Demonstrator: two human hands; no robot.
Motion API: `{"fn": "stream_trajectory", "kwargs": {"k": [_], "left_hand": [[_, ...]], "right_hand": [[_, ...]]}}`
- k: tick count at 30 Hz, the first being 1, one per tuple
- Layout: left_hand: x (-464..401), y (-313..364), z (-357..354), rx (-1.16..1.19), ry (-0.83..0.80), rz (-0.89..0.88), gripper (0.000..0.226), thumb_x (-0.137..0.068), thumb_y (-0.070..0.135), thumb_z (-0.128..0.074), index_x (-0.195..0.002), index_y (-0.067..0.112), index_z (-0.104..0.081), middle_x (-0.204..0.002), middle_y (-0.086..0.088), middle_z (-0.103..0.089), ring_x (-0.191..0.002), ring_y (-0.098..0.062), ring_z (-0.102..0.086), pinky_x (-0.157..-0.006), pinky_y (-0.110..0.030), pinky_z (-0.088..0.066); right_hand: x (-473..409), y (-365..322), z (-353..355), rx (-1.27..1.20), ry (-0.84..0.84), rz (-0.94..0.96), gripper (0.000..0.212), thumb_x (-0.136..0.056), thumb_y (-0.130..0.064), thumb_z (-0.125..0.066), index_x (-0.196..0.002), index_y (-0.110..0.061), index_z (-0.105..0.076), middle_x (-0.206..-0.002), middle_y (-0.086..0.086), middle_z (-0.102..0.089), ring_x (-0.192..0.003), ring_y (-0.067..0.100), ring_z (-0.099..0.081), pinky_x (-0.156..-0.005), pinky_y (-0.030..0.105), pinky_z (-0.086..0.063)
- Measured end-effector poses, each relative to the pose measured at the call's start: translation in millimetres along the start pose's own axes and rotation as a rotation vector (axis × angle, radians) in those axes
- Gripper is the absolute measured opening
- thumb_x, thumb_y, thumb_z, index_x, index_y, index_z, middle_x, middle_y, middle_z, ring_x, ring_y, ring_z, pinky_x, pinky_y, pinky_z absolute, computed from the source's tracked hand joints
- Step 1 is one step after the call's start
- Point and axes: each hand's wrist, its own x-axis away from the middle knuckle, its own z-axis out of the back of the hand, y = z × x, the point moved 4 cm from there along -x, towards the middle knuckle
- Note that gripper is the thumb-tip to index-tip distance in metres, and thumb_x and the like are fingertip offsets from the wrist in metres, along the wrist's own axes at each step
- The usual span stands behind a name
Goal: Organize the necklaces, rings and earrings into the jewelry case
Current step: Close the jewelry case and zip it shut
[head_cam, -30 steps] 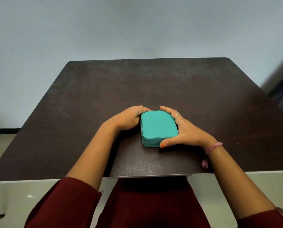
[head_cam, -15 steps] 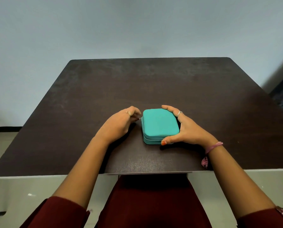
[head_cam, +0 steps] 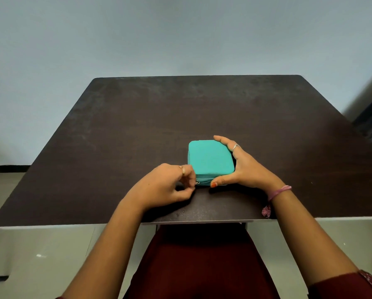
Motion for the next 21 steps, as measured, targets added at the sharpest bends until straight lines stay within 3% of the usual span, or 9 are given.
{"fn": "stream_trajectory", "kwargs": {"k": [4,6,8,11,13,16,21], "left_hand": [[0.5,7.5,-9.2,0.085,0.008,-0.009,0.007,-0.087,0.026,-0.067,-0.091,0.022,-0.064,-0.087,0.011,-0.071,-0.082,-0.001,-0.065,-0.077,-0.02,-0.053],[2.6,0.3,-3.8,0.211,0.18,0.062,0.007,-0.087,0.025,-0.067,-0.086,0.019,-0.063,-0.074,0.006,-0.07,-0.069,-0.006,-0.065,-0.067,-0.024,-0.053],[4.2,-13.5,1.9,0.376,0.457,0.193,0.009,-0.087,0.021,-0.067,-0.083,0.014,-0.062,-0.068,0.003,-0.064,-0.06,-0.008,-0.058,-0.058,-0.021,-0.048],[0.9,-29.1,-0.6,0.646,0.733,0.423,0.012,-0.088,0.021,-0.066,-0.097,0.015,-0.061,-0.084,0.006,-0.062,-0.07,0.005,-0.056,-0.066,-0.01,-0.045],[-9.4,-32.5,-12.3,0.923,0.715,0.488,0.028,-0.088,0.019,-0.066,-0.114,0.015,-0.057,-0.106,0.005,-0.064,-0.094,0.005,-0.061,-0.086,-0.014,-0.049],[-23.9,-24.8,-27.5,1.11,0.638,0.492,0.049,-0.087,0.019,-0.067,-0.132,0.011,-0.049,-0.128,0.001,-0.058,-0.115,-0.007,-0.058,-0.102,-0.027,-0.046],[-27.7,-12.6,-34.0,1.03,0.559,0.446,0.062,-0.086,0.016,-0.069,-0.142,0.011,-0.041,-0.132,0.002,-0.059,-0.115,-0.003,-0.058,-0.099,-0.025,-0.047]], "right_hand": [[9.8,-2.8,-1.1,0.002,0.051,-0.013,0.113,-0.057,-0.033,-0.088,-0.147,-0.036,-0.021,-0.14,-0.015,-0.028,-0.124,-0.001,-0.035,-0.102,0.014,-0.03],[20.1,-5.3,-4.3,-0.075,0.145,-0.005,0.107,-0.058,-0.029,-0.088,-0.146,-0.032,-0.026,-0.14,-0.016,-0.03,-0.118,-0.014,-0.039,-0.095,0.002,-0.031],[34.5,-5.4,-9.9,-0.121,0.338,0.038,0.088,-0.062,-0.026,-0.086,-0.137,-0.028,-0.039,-0.135,-0.014,-0.036,-0.117,-0.018,-0.039,-0.09,-0.003,-0.032],[57.5,-1.8,-27.9,-0.055,0.714,0.062,0.045,-0.069,-0.025,-0.083,-0.107,-0.025,-0.059,-0.114,-0.006,-0.049,-0.103,0.0,-0.054,-0.087,0.011,-0.045],[66.0,-3.3,-43.9,-0.035,0.825,0.052,0.027,-0.071,-0.024,-0.083,-0.087,-0.025,-0.061,-0.096,-0.006,-0.055,-0.081,0.006,-0.058,-0.073,0.015,-0.048],[67.8,-11.3,-61.1,0.091,0.811,0.086,0.017,-0.073,-0.028,-0.081,-0.075,-0.022,-0.065,-0.079,-0.008,-0.058,-0.072,0.005,-0.058,-0.065,0.006,-0.042],[57.9,-19.6,-71.7,0.485,0.763,0.016,0.023,-0.076,-0.044,-0.075,-0.077,-0.021,-0.07,-0.074,-0.008,-0.063,-0.068,0.009,-0.056,-0.062,0.015,-0.038]]}}
